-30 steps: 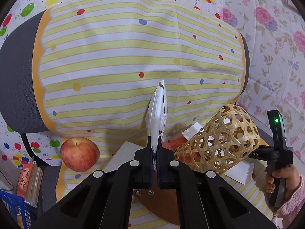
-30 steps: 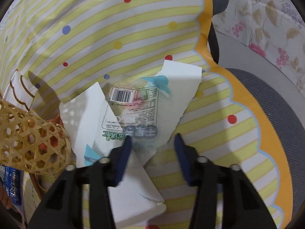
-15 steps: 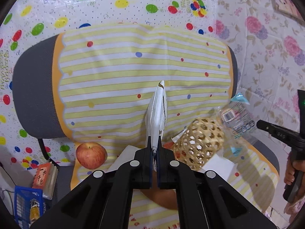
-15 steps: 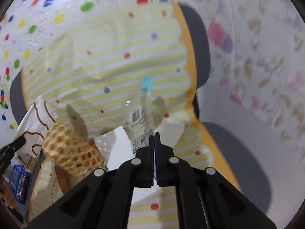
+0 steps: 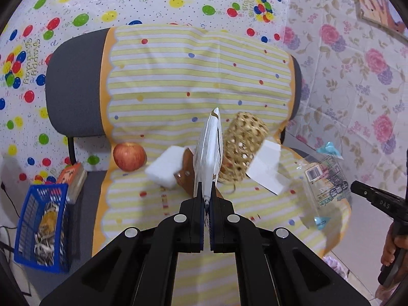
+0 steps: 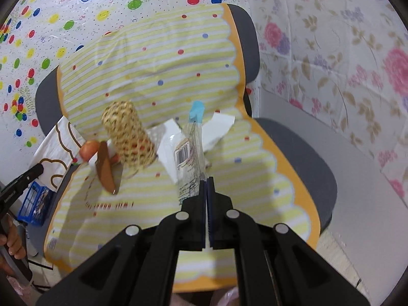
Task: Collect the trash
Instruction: 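Lift the tissue and wrapper and carry both toward the pink bin, then open both tools over the pink bin to drop tissue and wrapper, then move both tools back over the chair seat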
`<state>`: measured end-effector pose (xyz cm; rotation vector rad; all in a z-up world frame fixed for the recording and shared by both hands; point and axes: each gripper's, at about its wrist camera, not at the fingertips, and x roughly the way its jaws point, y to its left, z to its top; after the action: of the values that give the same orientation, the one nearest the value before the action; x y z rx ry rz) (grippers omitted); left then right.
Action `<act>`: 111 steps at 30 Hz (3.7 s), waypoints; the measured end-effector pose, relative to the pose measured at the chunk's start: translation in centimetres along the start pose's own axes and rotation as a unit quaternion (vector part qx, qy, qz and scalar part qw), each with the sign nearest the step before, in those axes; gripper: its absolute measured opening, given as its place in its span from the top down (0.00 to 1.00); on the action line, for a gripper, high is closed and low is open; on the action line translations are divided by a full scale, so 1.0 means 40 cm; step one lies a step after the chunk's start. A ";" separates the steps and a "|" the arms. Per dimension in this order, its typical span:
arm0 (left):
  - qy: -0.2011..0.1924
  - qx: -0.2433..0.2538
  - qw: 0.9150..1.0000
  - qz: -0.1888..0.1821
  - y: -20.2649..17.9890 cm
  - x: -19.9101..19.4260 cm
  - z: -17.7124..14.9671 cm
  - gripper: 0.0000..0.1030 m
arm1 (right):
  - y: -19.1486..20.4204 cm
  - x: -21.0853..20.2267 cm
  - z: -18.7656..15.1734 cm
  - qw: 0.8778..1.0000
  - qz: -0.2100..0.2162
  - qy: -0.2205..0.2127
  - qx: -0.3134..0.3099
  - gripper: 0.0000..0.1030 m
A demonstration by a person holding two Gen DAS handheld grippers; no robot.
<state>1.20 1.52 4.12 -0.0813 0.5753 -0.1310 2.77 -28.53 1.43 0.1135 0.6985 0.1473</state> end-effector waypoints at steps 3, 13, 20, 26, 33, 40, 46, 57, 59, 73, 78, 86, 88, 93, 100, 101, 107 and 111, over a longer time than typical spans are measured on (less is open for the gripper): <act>-0.003 0.005 1.000 -0.017 -0.034 -0.044 -0.039 0.97 | 0.004 -0.027 -0.029 1.000 -0.001 0.001 -0.002 0.99; -0.016 0.027 0.996 -0.088 -0.183 -0.125 -0.140 0.97 | -0.027 -0.178 -0.119 0.999 -0.033 -0.021 0.002 0.99; -0.011 0.049 0.988 -0.144 -0.291 -0.138 -0.196 0.97 | -0.072 -0.276 -0.194 0.996 -0.081 -0.025 0.008 0.98; 0.006 0.079 0.978 -0.191 -0.388 -0.134 -0.252 0.97 | -0.120 -0.325 -0.266 0.993 -0.115 -0.012 0.023 0.98; 0.030 0.108 0.966 -0.231 -0.485 -0.123 -0.315 0.97 | -0.164 -0.366 -0.354 0.988 -0.147 0.007 0.040 0.98; 0.062 0.133 0.959 -0.242 -0.558 -0.094 -0.372 0.97 | -0.212 -0.369 -0.415 0.984 -0.163 0.031 0.063 0.98; 0.098 0.131 0.955 -0.246 -0.593 -0.043 -0.403 0.97 | -0.243 -0.338 -0.454 0.982 -0.164 0.059 0.072 0.98; 0.137 0.144 0.948 -0.249 -0.654 0.054 -0.426 0.95 | -0.294 -0.212 -0.486 0.976 -0.171 0.113 0.077 0.98; 0.143 0.145 0.947 -0.250 -0.658 0.064 -0.426 0.90 | -0.300 -0.188 -0.492 0.975 -0.171 0.120 0.077 0.98; 0.115 0.107 0.967 -0.200 -0.530 0.028 -0.374 0.52 | -0.305 -0.211 -0.462 0.977 -0.161 0.111 0.090 0.60; 0.112 0.093 0.974 -0.172 -0.471 0.014 -0.356 0.52 | -0.272 -0.267 -0.413 0.983 -0.150 0.074 0.082 0.60; 0.088 0.082 0.985 -0.125 -0.385 -0.022 -0.303 0.52 | -0.210 -0.306 -0.331 0.990 -0.129 0.025 0.058 0.60; 0.084 0.073 0.987 -0.116 -0.359 -0.027 -0.287 0.52 | -0.195 -0.305 -0.309 0.991 -0.123 0.018 0.051 0.60; 0.079 0.049 0.991 -0.093 -0.302 -0.025 -0.252 0.43 | -0.151 -0.285 -0.261 0.994 -0.100 0.008 0.032 0.59; 0.068 0.036 0.996 -0.045 -0.230 -0.011 -0.211 0.37 | -0.083 -0.209 -0.196 0.998 -0.069 0.012 -0.007 0.55; 0.067 0.032 0.997 -0.038 -0.217 -0.009 -0.205 0.36 | -0.075 -0.192 -0.187 0.998 -0.062 0.014 -0.010 0.53; 0.070 0.016 0.997 0.003 -0.145 0.025 -0.179 0.29 | -0.048 -0.081 -0.149 0.999 -0.032 0.034 -0.014 0.49; 0.072 0.010 0.997 0.022 -0.112 0.059 -0.161 0.29 | -0.029 -0.005 -0.107 0.999 -0.015 0.040 -0.013 0.49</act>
<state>-0.81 -3.50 -2.01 -0.0409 0.7189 -0.1008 -0.04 -29.45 -1.89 0.0717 0.7767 0.1331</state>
